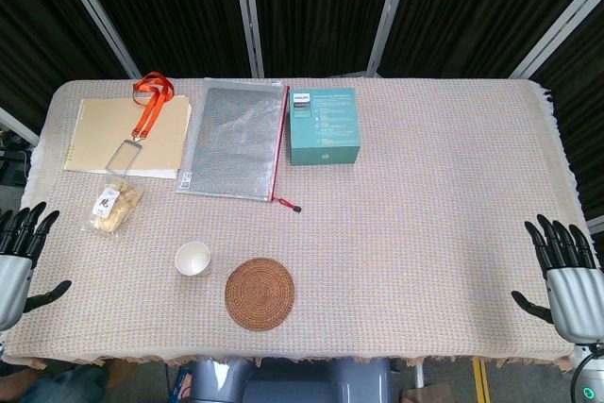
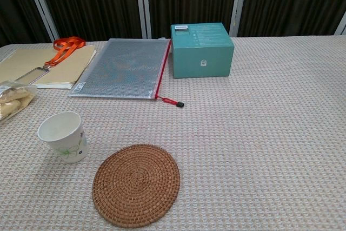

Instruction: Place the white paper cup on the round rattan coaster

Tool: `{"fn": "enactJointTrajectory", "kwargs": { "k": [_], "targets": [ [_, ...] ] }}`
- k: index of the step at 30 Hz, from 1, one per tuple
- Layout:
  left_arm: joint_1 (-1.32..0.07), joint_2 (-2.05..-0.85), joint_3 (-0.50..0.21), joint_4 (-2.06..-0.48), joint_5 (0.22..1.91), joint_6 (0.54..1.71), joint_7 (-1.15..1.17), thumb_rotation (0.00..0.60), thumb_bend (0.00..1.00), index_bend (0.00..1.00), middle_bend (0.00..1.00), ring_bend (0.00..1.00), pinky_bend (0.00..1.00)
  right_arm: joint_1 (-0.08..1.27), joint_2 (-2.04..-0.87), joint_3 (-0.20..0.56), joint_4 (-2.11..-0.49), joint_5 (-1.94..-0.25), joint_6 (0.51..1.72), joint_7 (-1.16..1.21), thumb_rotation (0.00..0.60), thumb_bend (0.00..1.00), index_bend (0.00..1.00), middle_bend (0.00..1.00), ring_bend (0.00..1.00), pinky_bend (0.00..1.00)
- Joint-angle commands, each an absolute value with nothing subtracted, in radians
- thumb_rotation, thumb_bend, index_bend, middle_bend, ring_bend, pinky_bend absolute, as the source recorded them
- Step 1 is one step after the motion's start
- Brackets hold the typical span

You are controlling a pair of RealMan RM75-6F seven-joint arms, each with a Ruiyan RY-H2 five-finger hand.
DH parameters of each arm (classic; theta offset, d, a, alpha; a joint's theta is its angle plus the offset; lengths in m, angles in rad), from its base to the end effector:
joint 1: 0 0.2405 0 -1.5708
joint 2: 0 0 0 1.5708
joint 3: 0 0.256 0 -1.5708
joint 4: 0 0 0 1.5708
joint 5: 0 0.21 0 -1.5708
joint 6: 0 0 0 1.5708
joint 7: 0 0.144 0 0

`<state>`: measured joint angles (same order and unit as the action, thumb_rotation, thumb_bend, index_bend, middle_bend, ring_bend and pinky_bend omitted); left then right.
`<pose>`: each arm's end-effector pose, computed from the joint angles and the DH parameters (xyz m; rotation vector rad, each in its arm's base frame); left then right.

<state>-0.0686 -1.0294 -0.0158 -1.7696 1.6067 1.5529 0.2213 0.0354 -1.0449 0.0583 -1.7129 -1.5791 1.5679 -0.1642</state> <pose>-0.2740 0.1663 0.1724 -1.4890 -0.7211 -0.8592 -0.2890 -0.1662 0.1810 1.4146 -0.7279 0.8646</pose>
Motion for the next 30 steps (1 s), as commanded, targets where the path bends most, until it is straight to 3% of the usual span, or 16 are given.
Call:
{"fn": "enactJointTrajectory", "kwargs": {
  "k": [1, 8, 12, 19, 25, 30],
  "targets": [
    [-0.070, -1.032, -0.015, -1.768, 1.610, 1.550, 0.227, 0.600, 0.00, 0.00, 0.00, 0.00, 0.00, 0.033, -1.042, 0.058, -1.716, -1.576, 1.569, -0.160, 0.600, 0.00, 0.00, 0.00, 0.00, 0.00],
    [-0.093, -1.045, -0.011, -1.752, 1.628, 1.517, 0.219, 0.600, 0.00, 0.00, 0.00, 0.00, 0.00, 0.028, -1.032, 0.060, -1.730, -1.570, 1.574, -0.143, 0.600, 0.00, 0.00, 0.00, 0.00, 0.00],
    [-0.148, -1.082, -0.012, -1.742, 1.652, 1.439, 0.212, 0.600, 0.00, 0.00, 0.00, 0.00, 0.00, 0.028, -1.025, 0.061, -1.733, -1.570, 1.574, -0.132, 0.600, 0.00, 0.00, 0.00, 0.00, 0.00],
    [-0.316, -1.217, -0.032, -1.751, 1.621, 1.153, 0.380, 0.600, 0.00, 0.00, 0.00, 0.00, 0.00, 0.047, -1.019, 0.075, -1.718, -1.531, 1.533, -0.107, 0.600, 0.00, 0.00, 0.00, 0.00, 0.00],
    [-0.366, -1.328, -0.071, -1.759, 1.489, 1.068, 0.612, 0.600, 0.00, 0.05, 0.00, 0.00, 0.12, 0.054, -1.014, 0.085, -1.707, -1.500, 1.513, -0.085, 0.600, 0.00, 0.00, 0.00, 0.00, 0.00],
    [-0.404, -1.399, -0.098, -1.735, 1.369, 1.021, 0.724, 0.600, 0.00, 0.13, 0.06, 0.05, 0.20, 0.057, -1.012, 0.086, -1.701, -1.488, 1.501, -0.075, 0.600, 0.00, 0.00, 0.00, 0.00, 0.00]
  ]
}}
